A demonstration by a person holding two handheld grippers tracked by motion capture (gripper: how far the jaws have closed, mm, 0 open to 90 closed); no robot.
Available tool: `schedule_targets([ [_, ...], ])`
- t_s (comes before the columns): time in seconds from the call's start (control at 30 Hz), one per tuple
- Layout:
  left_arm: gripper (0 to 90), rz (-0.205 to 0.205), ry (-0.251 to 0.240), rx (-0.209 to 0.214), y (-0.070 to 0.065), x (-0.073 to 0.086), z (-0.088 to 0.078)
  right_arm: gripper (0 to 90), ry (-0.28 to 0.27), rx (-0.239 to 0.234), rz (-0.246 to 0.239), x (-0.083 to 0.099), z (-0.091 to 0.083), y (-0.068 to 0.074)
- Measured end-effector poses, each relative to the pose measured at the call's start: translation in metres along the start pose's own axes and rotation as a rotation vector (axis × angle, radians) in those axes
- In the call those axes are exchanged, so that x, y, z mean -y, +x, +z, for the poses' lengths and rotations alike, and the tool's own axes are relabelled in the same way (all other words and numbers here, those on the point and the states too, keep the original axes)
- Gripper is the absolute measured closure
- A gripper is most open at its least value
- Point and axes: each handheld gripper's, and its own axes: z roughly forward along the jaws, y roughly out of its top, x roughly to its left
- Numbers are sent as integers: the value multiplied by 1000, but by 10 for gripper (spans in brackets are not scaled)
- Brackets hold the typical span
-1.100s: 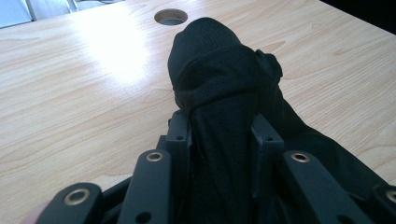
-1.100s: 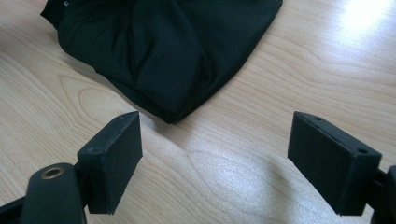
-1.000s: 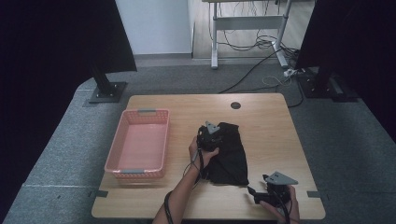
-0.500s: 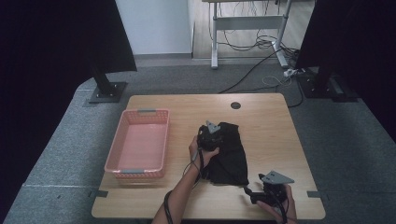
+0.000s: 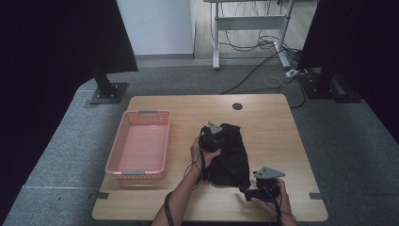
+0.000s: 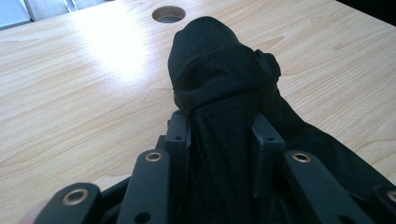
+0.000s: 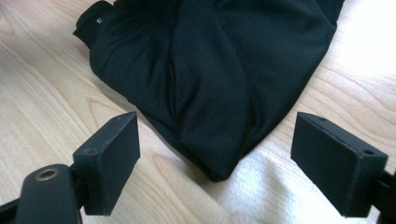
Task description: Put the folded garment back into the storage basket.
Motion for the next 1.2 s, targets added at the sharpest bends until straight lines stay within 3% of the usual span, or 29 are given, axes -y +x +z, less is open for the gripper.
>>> schedule_targets([
  [0.5,652,-5,-8,11,0,1,-2,143,58,7,-15,-13,27,7],
  [0.67,650,-1,-6,12,-1,1,-4,123,79,34,-17,-15,39,9],
  [0.93,650,-3,-8,11,0,1,-5,125,64,70,-24,-12,41,13],
  [1.1,651,2,-13,11,-2,1,-6,238,34,82,-18,-8,37,18],
  [1.17,652,2,-16,11,-4,1,-6,346,28,81,-21,-8,35,20],
  [1.2,652,3,-16,12,-5,1,-6,450,24,81,-22,-8,34,20],
])
